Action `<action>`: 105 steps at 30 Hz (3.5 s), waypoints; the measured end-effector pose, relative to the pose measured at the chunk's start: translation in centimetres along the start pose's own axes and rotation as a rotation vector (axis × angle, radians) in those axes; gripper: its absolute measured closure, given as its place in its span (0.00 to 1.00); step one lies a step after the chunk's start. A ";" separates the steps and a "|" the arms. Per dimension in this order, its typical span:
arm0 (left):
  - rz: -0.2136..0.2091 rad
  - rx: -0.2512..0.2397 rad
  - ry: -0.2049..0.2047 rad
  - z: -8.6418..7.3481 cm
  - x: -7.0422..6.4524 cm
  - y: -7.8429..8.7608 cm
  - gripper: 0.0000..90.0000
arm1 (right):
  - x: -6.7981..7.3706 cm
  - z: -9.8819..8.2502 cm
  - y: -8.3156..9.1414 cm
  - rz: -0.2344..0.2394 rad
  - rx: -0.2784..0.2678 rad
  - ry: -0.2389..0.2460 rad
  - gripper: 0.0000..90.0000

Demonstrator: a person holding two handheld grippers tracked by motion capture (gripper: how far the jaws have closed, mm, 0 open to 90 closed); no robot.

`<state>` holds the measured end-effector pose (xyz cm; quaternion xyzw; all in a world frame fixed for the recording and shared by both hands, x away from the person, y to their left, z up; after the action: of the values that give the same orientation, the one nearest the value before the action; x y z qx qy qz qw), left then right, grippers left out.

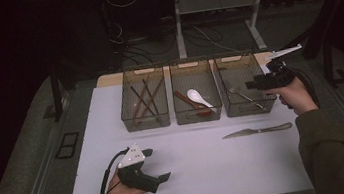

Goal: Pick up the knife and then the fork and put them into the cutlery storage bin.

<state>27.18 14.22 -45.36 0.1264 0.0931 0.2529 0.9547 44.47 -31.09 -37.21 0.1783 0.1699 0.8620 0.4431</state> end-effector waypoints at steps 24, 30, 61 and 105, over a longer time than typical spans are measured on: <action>0.010 -0.005 0.009 -0.1 0.2 0.1 0.00 | 3.2 -3.9 6.4 0.058 -0.103 0.056 0.66; 0.011 -0.002 0.007 -0.1 0.3 0.1 0.00 | 2.8 -5.7 7.0 0.058 -0.063 0.046 0.80; 0.003 -0.004 0.007 0.0 0.3 -0.1 0.00 | -1.5 -12.0 5.5 -0.118 0.223 0.063 0.99; 0.001 -0.003 0.011 0.0 0.3 -0.1 0.00 | 0.8 -13.4 8.6 -0.011 0.338 0.103 0.99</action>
<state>27.51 14.26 -45.47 0.1238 0.0978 0.2540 0.9543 31.87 -37.01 -45.00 0.2051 0.3358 0.8267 0.4022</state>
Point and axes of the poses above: each handheld gripper's, and its own axes: y roughly backward along the jaws, z roughly out of its top, x roughly to its left, the point moved 2 cm from there along -y, roughly forward along the jaws, and after that the axes turned 15 degrees about -x, right-handed, at the moved point
